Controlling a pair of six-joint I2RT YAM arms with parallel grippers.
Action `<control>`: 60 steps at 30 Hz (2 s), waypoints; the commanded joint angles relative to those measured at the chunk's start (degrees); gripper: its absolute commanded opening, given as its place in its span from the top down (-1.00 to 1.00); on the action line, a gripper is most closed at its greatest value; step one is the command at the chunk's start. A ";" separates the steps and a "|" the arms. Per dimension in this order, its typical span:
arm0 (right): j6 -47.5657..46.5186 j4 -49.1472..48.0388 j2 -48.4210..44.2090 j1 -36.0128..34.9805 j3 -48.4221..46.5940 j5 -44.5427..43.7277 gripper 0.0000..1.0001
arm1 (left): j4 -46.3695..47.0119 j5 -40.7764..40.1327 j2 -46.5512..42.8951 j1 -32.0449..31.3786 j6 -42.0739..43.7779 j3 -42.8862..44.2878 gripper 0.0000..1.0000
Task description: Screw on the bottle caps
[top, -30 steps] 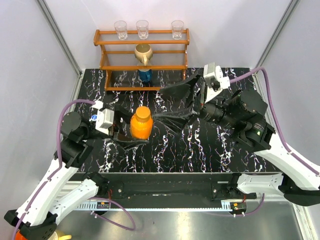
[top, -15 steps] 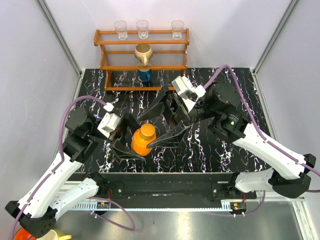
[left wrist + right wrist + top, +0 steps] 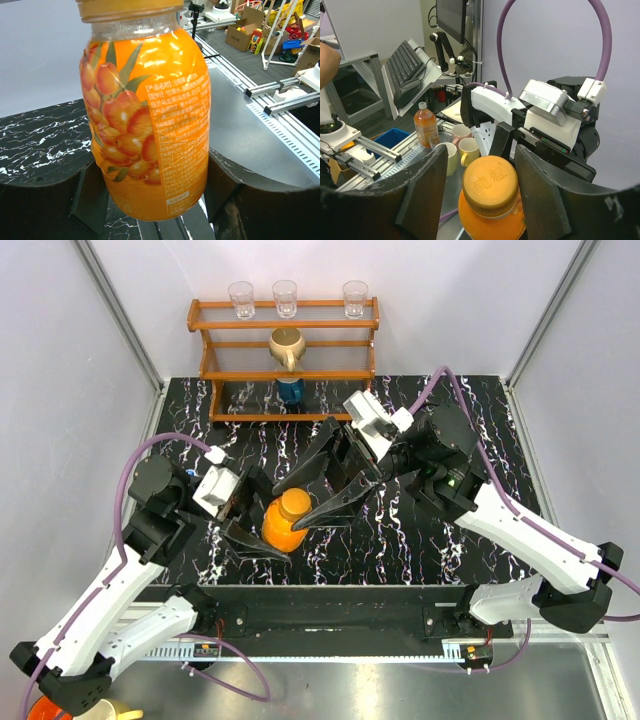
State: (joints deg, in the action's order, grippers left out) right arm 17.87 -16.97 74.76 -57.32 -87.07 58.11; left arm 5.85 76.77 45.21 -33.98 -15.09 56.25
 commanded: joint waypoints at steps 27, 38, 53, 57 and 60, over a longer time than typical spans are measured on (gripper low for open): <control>5.34 -8.78 -0.67 1.60 2.17 -1.42 -0.11 | 4.26 -3.03 -2.14 0.67 0.33 0.09 0.75; 2.79 -2.11 0.47 1.60 0.41 -2.73 0.24 | -0.39 -11.11 -2.32 1.28 3.22 -0.79 0.75; -10.75 22.76 -6.11 1.60 6.20 -29.35 0.90 | -11.98 -42.30 -2.58 3.57 16.39 1.41 0.81; -9.70 24.35 -8.75 1.60 8.14 -36.74 1.00 | -14.02 -51.70 -3.28 3.65 19.92 1.14 0.86; -7.68 24.00 -9.72 1.51 8.76 -40.78 1.00 | -14.11 -55.83 -3.72 3.65 20.63 0.88 0.87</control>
State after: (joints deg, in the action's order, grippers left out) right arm 7.77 -0.40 67.83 -55.05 -79.68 22.44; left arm -12.49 42.72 42.48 -32.51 3.40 55.33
